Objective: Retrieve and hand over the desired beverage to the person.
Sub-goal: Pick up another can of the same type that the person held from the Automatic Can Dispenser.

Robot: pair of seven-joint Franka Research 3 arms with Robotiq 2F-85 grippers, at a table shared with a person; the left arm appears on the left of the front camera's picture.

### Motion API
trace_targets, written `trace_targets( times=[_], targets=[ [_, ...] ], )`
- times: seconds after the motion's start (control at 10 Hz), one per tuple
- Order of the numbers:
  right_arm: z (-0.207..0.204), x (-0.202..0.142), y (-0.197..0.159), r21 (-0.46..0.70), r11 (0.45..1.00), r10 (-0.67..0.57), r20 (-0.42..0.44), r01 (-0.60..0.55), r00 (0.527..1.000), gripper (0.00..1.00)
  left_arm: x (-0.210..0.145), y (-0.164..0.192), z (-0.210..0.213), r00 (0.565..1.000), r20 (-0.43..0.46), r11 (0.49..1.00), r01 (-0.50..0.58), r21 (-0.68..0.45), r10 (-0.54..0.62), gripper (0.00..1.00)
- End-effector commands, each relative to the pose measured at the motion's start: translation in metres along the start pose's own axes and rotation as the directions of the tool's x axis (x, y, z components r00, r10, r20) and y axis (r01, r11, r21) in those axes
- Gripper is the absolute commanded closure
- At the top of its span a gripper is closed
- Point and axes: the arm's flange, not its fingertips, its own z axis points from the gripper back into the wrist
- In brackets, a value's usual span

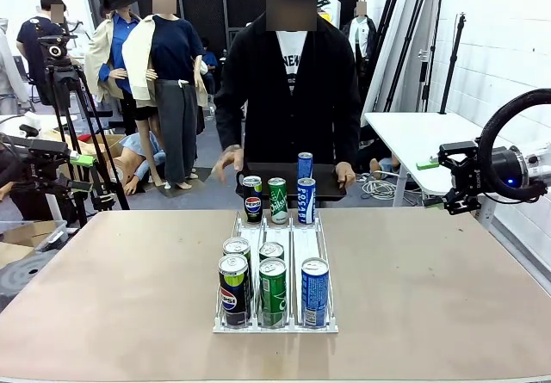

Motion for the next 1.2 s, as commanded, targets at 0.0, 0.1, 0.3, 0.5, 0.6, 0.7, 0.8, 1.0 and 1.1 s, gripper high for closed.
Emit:
trace_targets(
  times=[0.0,0.1,0.3,0.5,0.6,0.7,0.8,1.0,1.1],
  targets=[
    [0.0001,-0.0014,0.0017,-0.011,1.000,-0.001,-0.001,0.001,1.000,0.00,-0.0003,-0.0012,0.0006,1.000,-0.003,1.000,0.003,0.001,-0.003,0.00],
    [0.0001,-0.0014,0.0017,-0.011,1.000,-0.001,-0.001,0.001,1.000,0.00,-0.0003,-0.0012,0.0006,1.000,-0.003,1.000,0.003,0.001,-0.003,0.00],
    [0.0001,-0.0014,0.0017,-0.011,1.000,-0.001,-0.001,0.001,1.000,0.00,-0.0003,-0.0012,0.0006,1.000,-0.003,1.000,0.003,0.001,-0.003,0.00],
    [0.0001,-0.0014,0.0017,-0.011,1.000,-0.001,-0.001,0.001,1.000,0.00,-0.0003,-0.0012,0.0006,1.000,-0.003,1.000,0.003,0.001,-0.003,0.00],
    [0.0001,-0.0014,0.0017,-0.011,1.000,-0.001,-0.001,0.001,1.000,0.00,-0.0003,-0.0012,0.0006,1.000,-0.003,1.000,0.003,0.001,-0.003,0.00],
    [0.0001,-0.0014,0.0017,-0.011,1.000,-0.001,-0.001,0.001,1.000,0.00,-0.0003,-0.0012,0.0006,1.000,-0.003,1.000,0.003,0.001,-0.003,0.00],
    [0.0001,-0.0014,0.0017,-0.011,1.000,-0.001,-0.001,0.001,1.000,0.00,-0.0003,-0.0012,0.0006,1.000,-0.003,1.000,0.003,0.001,-0.003,0.00],
    [0.0001,-0.0014,0.0017,-0.011,1.000,-0.001,-0.001,0.001,1.000,0.00,-0.0003,-0.0012,0.0006,1.000,-0.003,1.000,0.003,0.001,-0.003,0.00],
    [0.0001,-0.0014,0.0017,-0.011,1.000,-0.001,-0.001,0.001,1.000,0.00,0.0000,0.0000,0.0000,1.000,0.000,1.000,0.000,0.000,0.000,0.00]
  ],
)
